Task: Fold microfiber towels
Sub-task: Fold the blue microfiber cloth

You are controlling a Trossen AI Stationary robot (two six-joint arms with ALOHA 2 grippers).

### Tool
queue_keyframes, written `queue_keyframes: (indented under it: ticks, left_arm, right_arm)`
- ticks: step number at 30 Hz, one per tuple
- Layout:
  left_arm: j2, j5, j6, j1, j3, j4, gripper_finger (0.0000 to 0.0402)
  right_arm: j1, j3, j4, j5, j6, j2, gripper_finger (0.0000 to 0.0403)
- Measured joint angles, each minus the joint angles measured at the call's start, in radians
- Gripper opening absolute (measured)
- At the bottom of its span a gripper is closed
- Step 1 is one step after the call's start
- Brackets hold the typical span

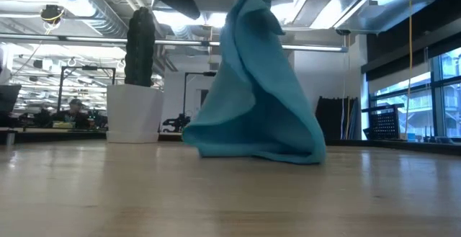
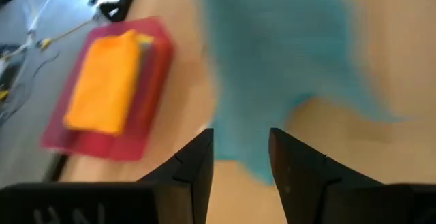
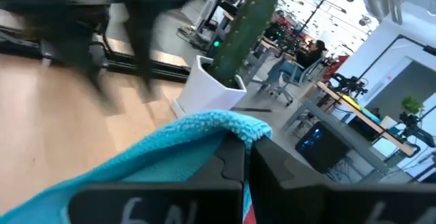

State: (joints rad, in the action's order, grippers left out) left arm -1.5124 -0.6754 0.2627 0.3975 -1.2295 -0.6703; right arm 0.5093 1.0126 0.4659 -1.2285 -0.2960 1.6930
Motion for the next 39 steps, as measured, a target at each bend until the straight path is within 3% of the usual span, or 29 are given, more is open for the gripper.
queue_keyframes:
  ticks: [8, 13, 16, 24, 29, 34, 39]
  left_arm:
    - [-0.008, -0.043, -0.006, 0.142, 0.313, 0.542, 0.0131]
    - [-0.008, -0.033, -0.005, 0.175, 0.497, 0.945, 0.0132]
    - [-0.017, -0.046, 0.002, 0.169, 0.546, 1.092, 0.0132]
    - [-0.159, -0.062, 0.041, 0.128, 0.559, 1.269, 0.0132]
    - [-0.183, -0.041, -0.075, 0.120, 0.541, 1.372, 0.0131]
    - [-0.160, -0.037, -0.138, 0.131, 0.513, 1.365, 0.0141]
    - [-0.169, -0.024, -0.108, 0.135, 0.508, 1.309, 0.0183]
  right_arm:
    - [-0.024, 0.000, -0.026, 0.020, -0.002, -0.022, 0.0006]
    - [-0.035, 0.000, -0.047, 0.029, 0.020, -0.022, 0.0008]
    - [-0.037, 0.000, -0.049, 0.029, 0.022, -0.022, 0.0008]
    - [-0.036, 0.000, -0.056, 0.042, 0.024, -0.022, 0.0009]
    - [-0.036, 0.000, -0.072, 0.054, 0.029, -0.022, 0.0009]
    - [-0.036, 0.000, -0.081, 0.054, 0.030, -0.021, 0.0009]
    - [-0.036, 0.000, -0.083, 0.054, 0.032, -0.021, 0.0009]
